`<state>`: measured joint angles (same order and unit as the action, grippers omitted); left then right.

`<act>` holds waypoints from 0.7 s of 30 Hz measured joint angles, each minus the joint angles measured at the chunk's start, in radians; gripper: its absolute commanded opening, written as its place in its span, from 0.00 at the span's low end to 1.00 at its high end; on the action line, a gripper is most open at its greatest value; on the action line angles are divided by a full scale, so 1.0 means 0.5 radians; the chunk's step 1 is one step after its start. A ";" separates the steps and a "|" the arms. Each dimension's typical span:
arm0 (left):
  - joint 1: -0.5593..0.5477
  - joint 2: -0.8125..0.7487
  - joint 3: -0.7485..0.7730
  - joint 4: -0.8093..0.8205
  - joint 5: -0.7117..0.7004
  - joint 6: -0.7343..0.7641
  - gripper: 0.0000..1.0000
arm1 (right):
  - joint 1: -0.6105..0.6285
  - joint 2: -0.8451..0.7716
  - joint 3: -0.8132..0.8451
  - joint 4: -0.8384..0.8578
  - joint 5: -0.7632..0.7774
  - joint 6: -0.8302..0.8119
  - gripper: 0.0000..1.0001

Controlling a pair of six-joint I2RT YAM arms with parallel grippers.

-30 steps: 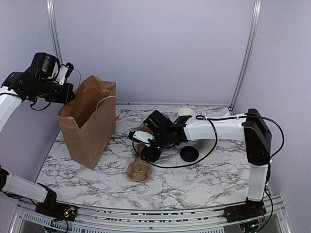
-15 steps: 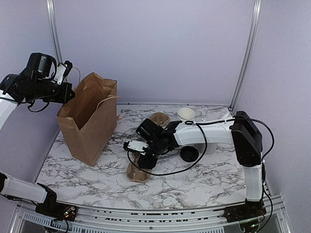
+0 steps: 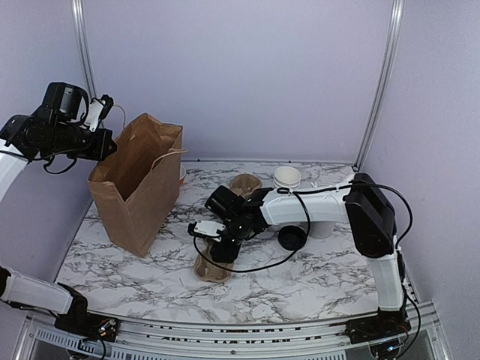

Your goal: Pack the takeout coffee

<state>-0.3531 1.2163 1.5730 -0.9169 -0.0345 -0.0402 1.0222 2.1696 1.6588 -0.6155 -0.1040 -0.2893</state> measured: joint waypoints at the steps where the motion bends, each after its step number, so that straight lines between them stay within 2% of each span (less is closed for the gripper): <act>1: 0.000 0.000 0.000 0.000 0.000 0.000 0.00 | 0.000 0.002 0.000 -0.006 -0.002 0.000 0.51; 10: -0.008 0.000 0.000 0.001 0.000 0.000 0.00 | 0.000 0.011 0.047 -0.035 -0.025 0.006 0.33; 21: -0.017 0.000 -0.023 0.008 -0.001 0.000 0.00 | 0.000 -0.063 -0.005 -0.002 -0.062 0.078 0.25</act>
<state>-0.3614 1.2163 1.5616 -0.9127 -0.0349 -0.0402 1.0222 2.1384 1.6562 -0.6167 -0.1349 -0.2504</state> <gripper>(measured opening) 0.006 0.262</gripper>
